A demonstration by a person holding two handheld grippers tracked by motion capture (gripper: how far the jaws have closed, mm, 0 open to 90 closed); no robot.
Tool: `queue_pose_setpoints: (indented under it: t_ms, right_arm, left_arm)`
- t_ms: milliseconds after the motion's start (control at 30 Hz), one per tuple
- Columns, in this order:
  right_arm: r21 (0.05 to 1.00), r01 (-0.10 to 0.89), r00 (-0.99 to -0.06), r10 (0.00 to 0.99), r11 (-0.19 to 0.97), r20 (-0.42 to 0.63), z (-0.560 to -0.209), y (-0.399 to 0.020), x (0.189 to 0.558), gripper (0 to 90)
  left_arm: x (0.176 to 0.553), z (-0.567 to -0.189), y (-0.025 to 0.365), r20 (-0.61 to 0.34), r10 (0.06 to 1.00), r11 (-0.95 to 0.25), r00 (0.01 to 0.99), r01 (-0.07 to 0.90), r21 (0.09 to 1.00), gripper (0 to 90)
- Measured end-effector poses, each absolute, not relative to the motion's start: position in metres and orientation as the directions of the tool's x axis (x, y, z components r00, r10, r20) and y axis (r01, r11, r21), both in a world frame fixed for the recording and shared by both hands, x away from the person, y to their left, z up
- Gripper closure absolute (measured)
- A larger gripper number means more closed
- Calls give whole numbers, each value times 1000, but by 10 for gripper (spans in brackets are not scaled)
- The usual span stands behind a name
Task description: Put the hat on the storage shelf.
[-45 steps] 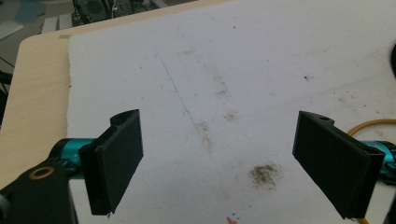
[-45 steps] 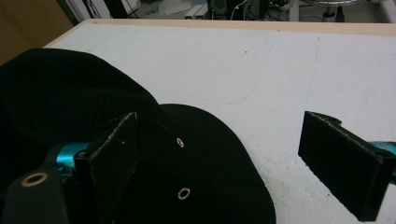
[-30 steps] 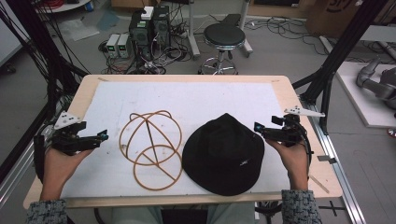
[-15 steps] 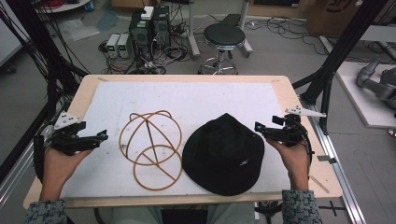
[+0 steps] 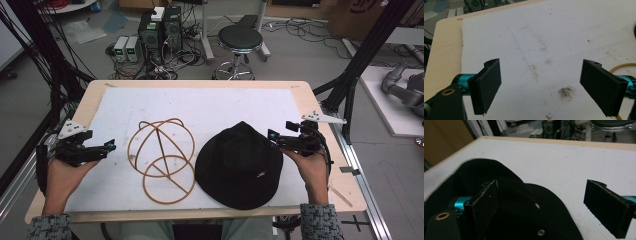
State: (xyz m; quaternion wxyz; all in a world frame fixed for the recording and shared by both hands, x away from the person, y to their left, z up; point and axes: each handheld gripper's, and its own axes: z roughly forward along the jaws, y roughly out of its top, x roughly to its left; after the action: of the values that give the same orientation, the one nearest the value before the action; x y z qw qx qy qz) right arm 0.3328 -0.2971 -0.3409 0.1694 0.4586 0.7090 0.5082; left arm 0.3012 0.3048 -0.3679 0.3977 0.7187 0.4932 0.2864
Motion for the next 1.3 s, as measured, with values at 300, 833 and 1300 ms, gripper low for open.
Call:
queue_pose_setpoints:
  t_ms: [300, 833, 1300]
  right_arm:
    - [902, 421, -579, 794, 95, 187, -325, -274, 326, 126]
    - [886, 418, -654, 744, 200, 140, -331, -231, 327, 165]
    - [856, 460, -650, 746, 236, 144, -337, -224, 328, 514]
  left_arm:
    - [300, -367, 306, 22, 939, -196, 343, 482, 854, 178]
    - [300, -368, 306, 22, 939, -196, 343, 484, 853, 180]
    - [299, -366, 309, 28, 941, -198, 337, 483, 853, 183]
